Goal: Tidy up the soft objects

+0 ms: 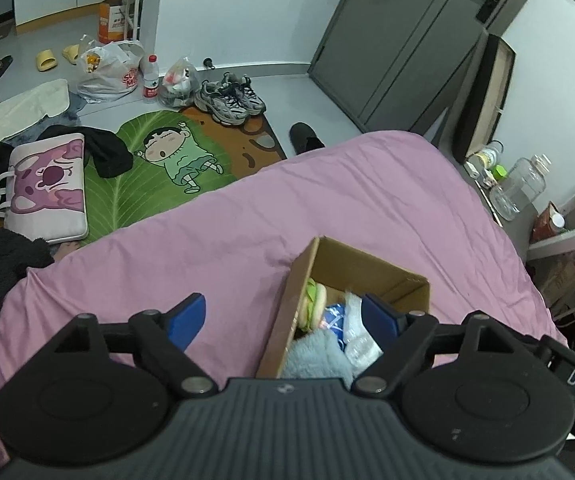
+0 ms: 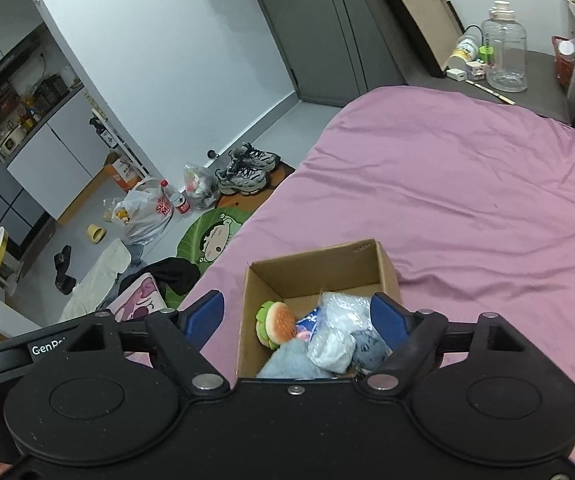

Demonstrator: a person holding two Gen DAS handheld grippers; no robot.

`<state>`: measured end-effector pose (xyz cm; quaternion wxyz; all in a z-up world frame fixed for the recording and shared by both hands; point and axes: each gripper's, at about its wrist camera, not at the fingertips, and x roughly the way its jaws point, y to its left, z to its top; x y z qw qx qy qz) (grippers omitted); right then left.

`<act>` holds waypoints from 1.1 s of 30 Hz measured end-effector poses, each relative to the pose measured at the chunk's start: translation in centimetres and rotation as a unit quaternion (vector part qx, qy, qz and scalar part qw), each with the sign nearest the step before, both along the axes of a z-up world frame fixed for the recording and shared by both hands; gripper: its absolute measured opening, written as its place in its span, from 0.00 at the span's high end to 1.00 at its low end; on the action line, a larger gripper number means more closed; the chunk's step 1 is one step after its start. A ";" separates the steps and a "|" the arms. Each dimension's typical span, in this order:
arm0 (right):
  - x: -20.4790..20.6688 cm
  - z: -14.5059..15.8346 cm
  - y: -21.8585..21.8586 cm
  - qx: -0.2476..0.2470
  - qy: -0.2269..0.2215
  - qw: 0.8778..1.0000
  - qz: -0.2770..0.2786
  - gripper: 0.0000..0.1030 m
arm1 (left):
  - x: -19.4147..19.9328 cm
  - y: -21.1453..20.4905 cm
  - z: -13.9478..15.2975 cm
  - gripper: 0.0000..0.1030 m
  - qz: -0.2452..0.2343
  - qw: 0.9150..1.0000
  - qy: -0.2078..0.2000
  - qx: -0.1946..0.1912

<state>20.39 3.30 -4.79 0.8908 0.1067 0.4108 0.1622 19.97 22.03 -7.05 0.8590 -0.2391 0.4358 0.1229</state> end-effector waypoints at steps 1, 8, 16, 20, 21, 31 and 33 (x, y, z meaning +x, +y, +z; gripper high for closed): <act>-0.3 0.1 -0.3 0.001 -0.001 1.000 -0.002 0.21 | -0.2 -0.2 0.2 0.17 -0.003 1.000 -0.001 0.002; -2.9 1.9 -3.1 0.005 -0.021 1.000 -0.014 0.13 | -1.9 -2.2 1.7 0.10 -0.021 1.000 -0.010 0.013; -5.8 4.3 -6.4 0.002 -0.050 0.998 -0.023 0.01 | -3.9 -4.8 3.4 0.05 -0.036 0.999 -0.028 0.021; -7.3 5.2 -7.9 0.009 -0.061 0.998 -0.026 0.00 | -5.1 -6.3 4.6 0.03 -0.041 0.998 -0.042 0.028; -7.6 5.4 -8.2 0.011 -0.063 0.998 -0.026 0.00 | -5.4 -6.6 4.8 0.03 -0.043 0.998 -0.046 0.029; -11.5 7.3 -12.6 0.018 -0.084 0.996 -0.025 0.00 | -8.6 -10.6 6.4 0.00 -0.054 0.995 -0.068 0.045; -12.0 7.6 -13.5 0.017 -0.085 0.996 -0.027 0.00 | -9.2 -11.3 6.7 0.00 -0.059 0.995 -0.070 0.048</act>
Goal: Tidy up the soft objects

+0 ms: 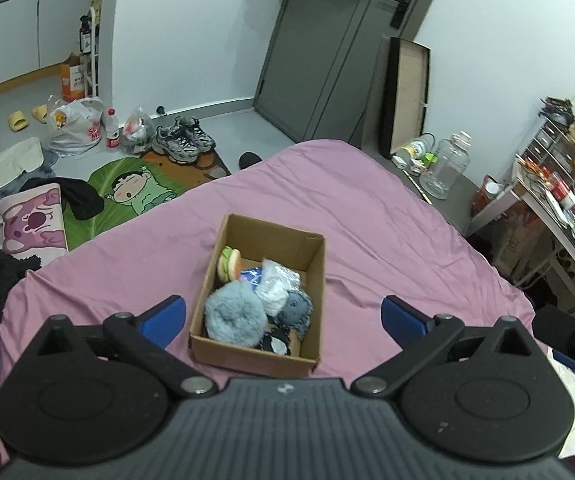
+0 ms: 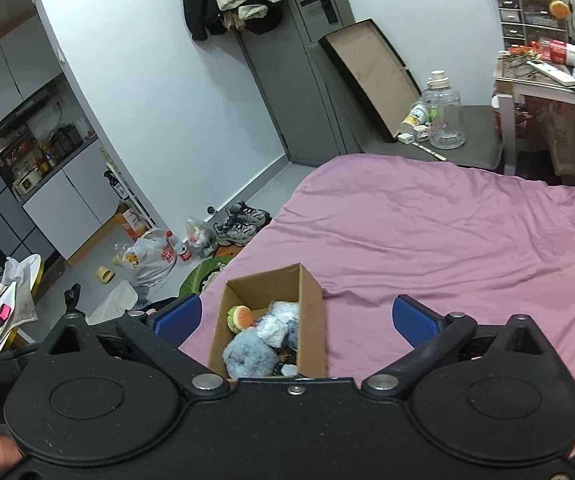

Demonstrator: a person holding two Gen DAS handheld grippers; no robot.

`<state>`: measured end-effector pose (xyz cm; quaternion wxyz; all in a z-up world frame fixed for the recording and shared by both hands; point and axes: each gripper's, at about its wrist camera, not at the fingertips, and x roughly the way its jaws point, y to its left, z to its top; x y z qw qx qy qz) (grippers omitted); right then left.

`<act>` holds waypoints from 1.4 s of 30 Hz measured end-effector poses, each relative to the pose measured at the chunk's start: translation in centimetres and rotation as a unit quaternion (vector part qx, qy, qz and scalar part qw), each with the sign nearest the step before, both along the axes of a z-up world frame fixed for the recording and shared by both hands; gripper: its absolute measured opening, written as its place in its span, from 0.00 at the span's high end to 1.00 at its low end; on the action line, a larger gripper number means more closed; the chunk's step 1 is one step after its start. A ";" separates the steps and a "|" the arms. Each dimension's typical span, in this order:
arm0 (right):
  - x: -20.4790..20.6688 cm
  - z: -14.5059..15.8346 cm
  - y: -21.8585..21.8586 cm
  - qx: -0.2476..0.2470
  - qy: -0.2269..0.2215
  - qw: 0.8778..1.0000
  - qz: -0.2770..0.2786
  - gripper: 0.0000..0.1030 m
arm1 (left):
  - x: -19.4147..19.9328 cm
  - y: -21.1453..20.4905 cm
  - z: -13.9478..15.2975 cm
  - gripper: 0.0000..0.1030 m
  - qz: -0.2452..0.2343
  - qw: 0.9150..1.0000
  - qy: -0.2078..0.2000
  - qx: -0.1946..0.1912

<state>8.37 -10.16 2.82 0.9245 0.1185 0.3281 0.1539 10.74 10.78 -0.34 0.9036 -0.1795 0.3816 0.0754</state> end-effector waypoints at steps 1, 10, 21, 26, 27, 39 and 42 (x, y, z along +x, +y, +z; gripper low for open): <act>-0.3 0.2 -0.5 -0.001 -0.001 1.000 -0.001 0.00 | -0.4 -0.5 0.1 0.00 -0.002 1.000 -0.001 0.001; -2.9 0.7 -4.0 -0.016 -0.010 1.000 0.001 0.00 | -2.9 -3.3 1.6 0.00 -0.014 1.000 -0.019 0.017; -5.3 1.2 -7.9 -0.013 -0.019 1.000 -0.006 0.00 | -5.6 -5.9 2.4 0.00 -0.031 0.998 -0.023 0.041; -6.2 1.3 -10.3 0.011 -0.010 1.000 -0.013 0.00 | -6.8 -6.9 2.6 0.00 -0.041 0.998 -0.026 0.046; -6.5 1.4 -10.4 0.016 -0.009 1.000 -0.008 0.00 | -7.0 -7.2 2.7 0.00 -0.043 0.997 -0.026 0.051; -9.5 1.3 -11.7 -0.023 -0.011 1.000 0.014 0.00 | -9.8 -8.9 2.6 0.00 -0.062 0.995 -0.028 0.072; -10.0 1.2 -12.0 -0.025 -0.007 0.999 0.021 0.00 | -10.2 -9.3 2.2 0.00 -0.066 0.995 -0.022 0.078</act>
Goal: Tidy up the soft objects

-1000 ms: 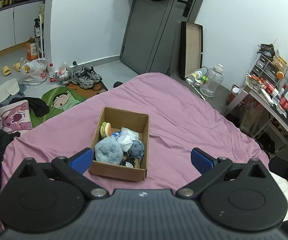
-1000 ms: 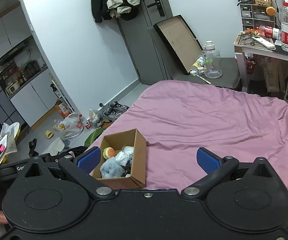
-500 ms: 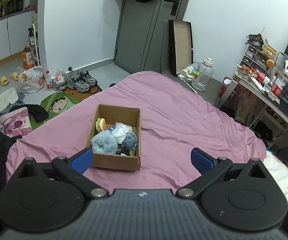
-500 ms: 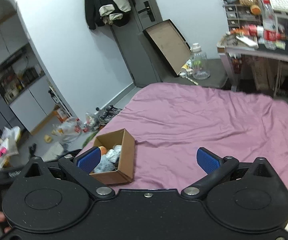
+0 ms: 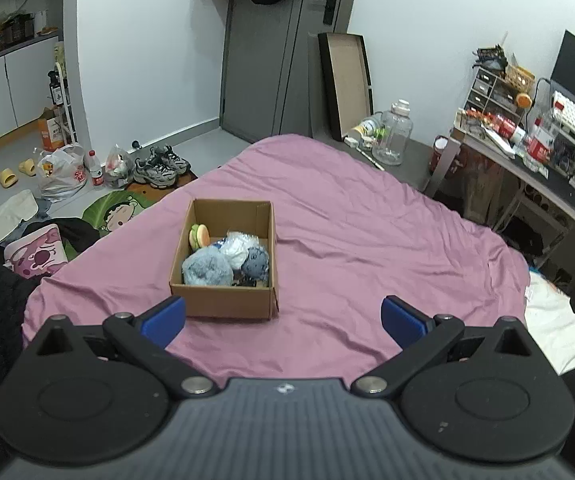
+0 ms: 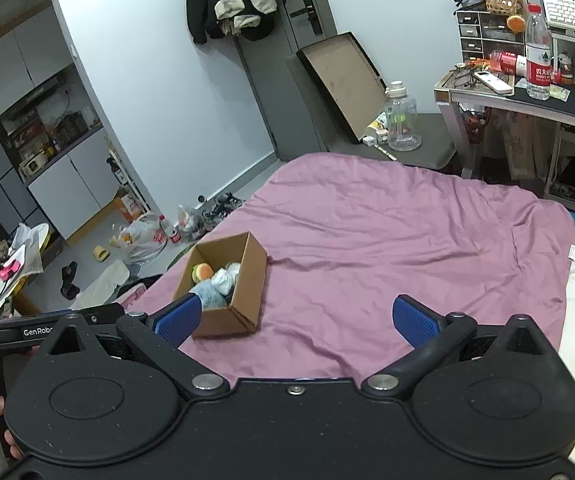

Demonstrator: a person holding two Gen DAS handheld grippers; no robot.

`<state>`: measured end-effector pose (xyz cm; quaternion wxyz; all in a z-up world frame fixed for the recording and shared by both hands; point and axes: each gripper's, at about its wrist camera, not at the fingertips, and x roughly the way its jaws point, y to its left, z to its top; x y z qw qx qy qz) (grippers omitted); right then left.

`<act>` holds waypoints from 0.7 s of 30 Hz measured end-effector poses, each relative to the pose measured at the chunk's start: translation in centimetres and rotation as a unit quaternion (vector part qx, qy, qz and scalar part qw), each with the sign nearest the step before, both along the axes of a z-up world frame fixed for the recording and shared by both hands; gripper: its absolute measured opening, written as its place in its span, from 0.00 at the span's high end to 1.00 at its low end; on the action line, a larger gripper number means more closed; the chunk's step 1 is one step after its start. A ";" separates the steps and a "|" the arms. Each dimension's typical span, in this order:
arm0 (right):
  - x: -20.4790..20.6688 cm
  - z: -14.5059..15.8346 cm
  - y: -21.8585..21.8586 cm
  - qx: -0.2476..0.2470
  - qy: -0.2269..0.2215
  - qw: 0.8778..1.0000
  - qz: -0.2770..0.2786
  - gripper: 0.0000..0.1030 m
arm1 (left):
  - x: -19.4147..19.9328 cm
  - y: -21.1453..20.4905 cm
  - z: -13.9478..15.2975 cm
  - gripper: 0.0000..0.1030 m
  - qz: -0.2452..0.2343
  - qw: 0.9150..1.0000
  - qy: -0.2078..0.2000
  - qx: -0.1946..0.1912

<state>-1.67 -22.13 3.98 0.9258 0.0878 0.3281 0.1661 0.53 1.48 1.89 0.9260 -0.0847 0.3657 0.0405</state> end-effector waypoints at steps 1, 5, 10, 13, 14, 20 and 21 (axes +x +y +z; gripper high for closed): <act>-0.2 -0.1 0.0 -0.001 0.000 1.000 0.005 0.00 | -0.2 -0.1 -0.1 0.00 0.000 1.000 0.001 0.003; -0.9 -0.3 -0.2 -0.002 -0.002 1.000 0.017 0.00 | -1.0 -0.4 -0.3 0.00 -0.002 1.000 0.003 0.009; -1.2 -0.7 -1.0 0.013 0.001 1.000 0.024 0.00 | -1.7 -1.1 -0.5 0.00 -0.004 1.000 0.005 0.018; -1.4 -0.9 -1.3 0.019 0.001 0.999 0.029 0.00 | -2.0 -1.5 -0.7 0.00 -0.003 1.000 0.007 0.021; -1.5 -1.0 -1.4 0.018 0.001 0.999 0.031 0.00 | -2.1 -1.6 -0.7 0.00 -0.003 1.000 0.008 0.022; -1.8 -1.2 -1.6 0.019 0.001 0.999 0.037 0.00 | -2.6 -2.2 -0.6 0.00 -0.005 1.000 0.007 0.028; -1.8 -1.2 -1.5 0.019 0.001 0.999 0.037 0.00 | -2.7 -2.3 -0.7 0.00 -0.005 1.000 0.007 0.028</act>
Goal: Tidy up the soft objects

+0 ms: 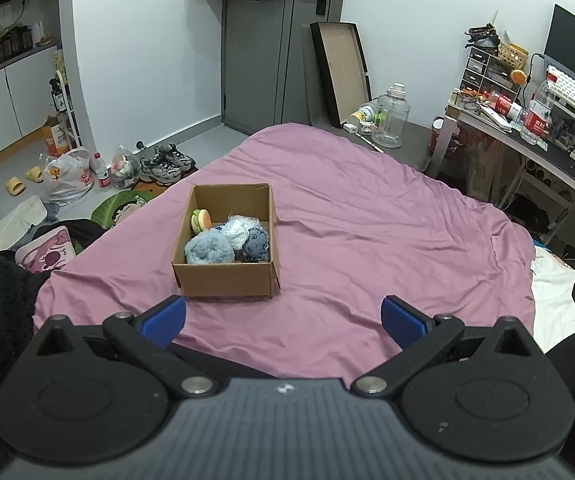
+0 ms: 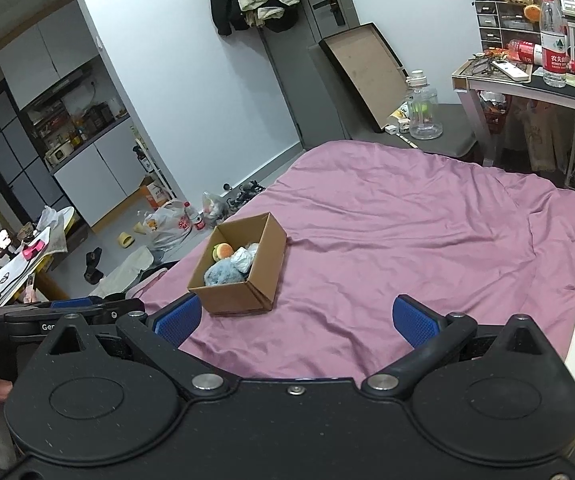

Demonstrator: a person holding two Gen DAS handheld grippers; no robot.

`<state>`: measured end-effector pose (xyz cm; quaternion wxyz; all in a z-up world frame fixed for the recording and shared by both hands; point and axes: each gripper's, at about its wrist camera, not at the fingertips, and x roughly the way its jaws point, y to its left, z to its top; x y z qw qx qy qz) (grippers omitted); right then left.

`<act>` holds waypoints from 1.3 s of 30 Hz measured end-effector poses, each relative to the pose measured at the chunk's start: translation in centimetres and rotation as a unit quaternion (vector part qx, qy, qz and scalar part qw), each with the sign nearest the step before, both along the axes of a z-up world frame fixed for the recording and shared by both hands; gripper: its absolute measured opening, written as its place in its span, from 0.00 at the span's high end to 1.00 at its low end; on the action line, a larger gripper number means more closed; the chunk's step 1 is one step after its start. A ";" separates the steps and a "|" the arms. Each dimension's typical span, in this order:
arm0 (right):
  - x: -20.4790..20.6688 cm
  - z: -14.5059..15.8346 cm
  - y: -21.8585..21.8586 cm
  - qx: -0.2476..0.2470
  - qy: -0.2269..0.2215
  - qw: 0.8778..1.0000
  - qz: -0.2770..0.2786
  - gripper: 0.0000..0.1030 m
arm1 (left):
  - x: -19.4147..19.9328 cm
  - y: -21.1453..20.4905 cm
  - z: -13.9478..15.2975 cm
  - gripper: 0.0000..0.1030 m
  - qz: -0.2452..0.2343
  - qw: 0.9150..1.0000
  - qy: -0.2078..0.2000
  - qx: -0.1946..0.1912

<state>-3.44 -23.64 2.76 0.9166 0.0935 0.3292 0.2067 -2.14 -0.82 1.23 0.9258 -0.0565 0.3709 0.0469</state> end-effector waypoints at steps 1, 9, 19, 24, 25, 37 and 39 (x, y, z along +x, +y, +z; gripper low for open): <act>0.0 0.0 0.0 0.001 0.000 1.000 0.000 0.00 | -0.1 -0.1 0.0 0.00 0.000 1.000 0.000 0.000; -0.4 -0.1 0.1 0.003 -0.003 1.000 0.001 0.00 | -0.2 -0.2 -0.1 0.00 0.001 1.000 0.001 0.001; -0.4 -0.1 0.1 0.001 -0.002 1.000 0.001 0.00 | -0.4 0.2 -0.3 0.00 0.002 1.000 0.004 -0.002; -0.3 -0.2 0.1 -0.001 -0.005 1.000 0.002 0.00 | -0.4 0.3 -0.4 0.00 0.002 1.000 0.005 -0.004; -0.3 -0.3 0.1 -0.003 -0.006 1.000 0.001 0.00 | -0.3 0.2 -0.3 0.00 0.002 1.000 0.005 -0.002; -0.4 -0.3 0.7 -0.025 -0.007 1.000 -0.004 0.00 | -0.1 -0.2 -0.7 0.00 -0.003 1.000 0.004 -0.003; -0.3 -0.3 0.6 -0.028 -0.007 1.000 -0.006 0.00 | -0.2 -0.2 -0.7 0.00 -0.003 1.000 0.003 -0.003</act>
